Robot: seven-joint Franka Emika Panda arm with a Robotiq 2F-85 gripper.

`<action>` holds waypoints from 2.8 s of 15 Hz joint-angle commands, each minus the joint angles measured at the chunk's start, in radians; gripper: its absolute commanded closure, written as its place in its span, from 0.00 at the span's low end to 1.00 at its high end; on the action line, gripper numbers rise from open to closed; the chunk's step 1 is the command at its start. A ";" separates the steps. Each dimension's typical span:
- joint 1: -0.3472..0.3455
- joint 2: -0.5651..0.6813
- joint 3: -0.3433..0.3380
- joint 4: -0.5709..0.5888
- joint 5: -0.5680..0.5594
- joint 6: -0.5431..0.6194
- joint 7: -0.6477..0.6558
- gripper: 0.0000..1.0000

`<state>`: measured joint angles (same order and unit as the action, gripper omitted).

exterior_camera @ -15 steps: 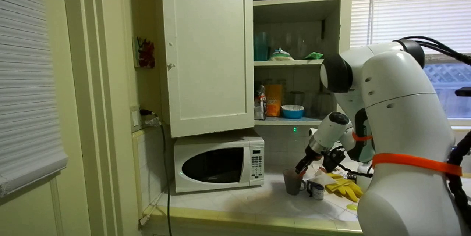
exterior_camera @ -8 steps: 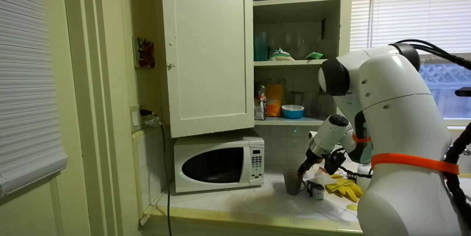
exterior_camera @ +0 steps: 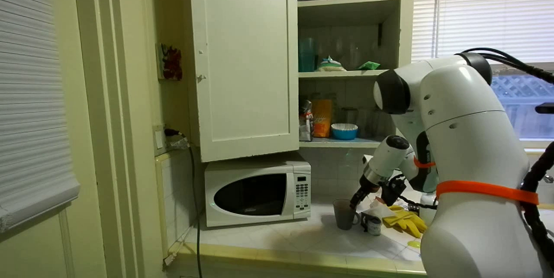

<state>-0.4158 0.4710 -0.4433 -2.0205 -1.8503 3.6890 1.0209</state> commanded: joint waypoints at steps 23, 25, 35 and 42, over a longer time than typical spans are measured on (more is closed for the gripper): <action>0.007 0.033 -0.012 0.051 -0.033 0.056 0.052 0.97; 0.009 0.015 -0.009 0.038 -0.023 0.044 0.049 0.97; 0.035 -0.097 -0.001 -0.036 0.001 0.003 0.090 0.97; 0.057 -0.207 0.000 -0.119 0.012 -0.047 0.143 0.97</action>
<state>-0.3779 0.3418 -0.4391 -2.0655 -1.8508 3.6972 1.1383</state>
